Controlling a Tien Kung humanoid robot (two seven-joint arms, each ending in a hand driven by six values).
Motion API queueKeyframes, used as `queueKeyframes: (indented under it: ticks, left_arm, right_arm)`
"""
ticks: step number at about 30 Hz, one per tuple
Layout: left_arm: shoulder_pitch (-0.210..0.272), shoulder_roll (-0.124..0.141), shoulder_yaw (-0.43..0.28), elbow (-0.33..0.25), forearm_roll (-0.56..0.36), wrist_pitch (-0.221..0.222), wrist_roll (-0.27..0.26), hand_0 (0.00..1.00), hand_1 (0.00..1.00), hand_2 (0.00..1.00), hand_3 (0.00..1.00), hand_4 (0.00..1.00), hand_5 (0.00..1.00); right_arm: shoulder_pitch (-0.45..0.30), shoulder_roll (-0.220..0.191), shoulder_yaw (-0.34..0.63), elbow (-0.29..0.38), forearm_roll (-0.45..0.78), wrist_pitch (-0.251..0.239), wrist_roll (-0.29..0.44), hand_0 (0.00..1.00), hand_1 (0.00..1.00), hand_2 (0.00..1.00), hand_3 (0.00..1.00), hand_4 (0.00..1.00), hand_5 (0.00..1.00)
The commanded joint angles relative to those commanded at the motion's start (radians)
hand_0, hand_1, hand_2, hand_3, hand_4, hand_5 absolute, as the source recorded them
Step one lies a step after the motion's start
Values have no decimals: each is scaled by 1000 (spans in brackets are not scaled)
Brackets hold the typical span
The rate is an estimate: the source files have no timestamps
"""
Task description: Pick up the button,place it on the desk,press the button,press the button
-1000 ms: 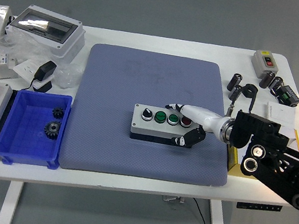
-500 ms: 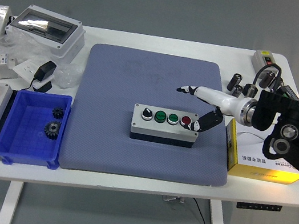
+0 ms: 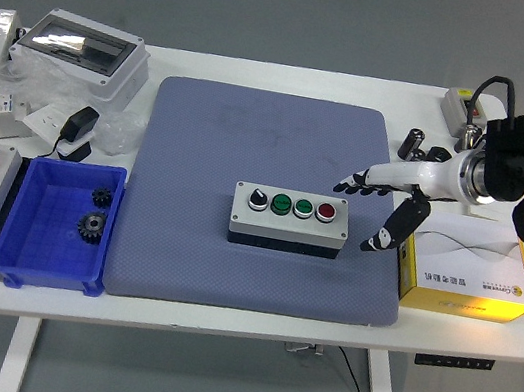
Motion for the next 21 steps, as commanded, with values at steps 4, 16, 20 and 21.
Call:
queueKeyframes:
  ticks: [4,16,20,21]
  left_arm:
    - [0,0,0,0,0,-1,2,673,632,574,598,648,238]
    - [-2,-1,-2,-1,3,-4,3,673,631,575,599,650,235]
    - [-2,-1,-2,0,4,-5,2,673,631,573,600,651,236]
    - [-3,-1,-2,0,3,-5,1,673,631,573,600,651,236]
  right_arm:
    - [-1,23,-3,-22,-1,0,2,211,430,615,998,403,286]
    - [-5,102,-78,-104,-21,-16,1,95,207,388,998,238,126]
    - [-10,107,-80,-112,-23,-18,1,85,199,413,998,211,107]
    - [-11,108,-80,-114,-23,-18,2,85,199,413,998,211,107]
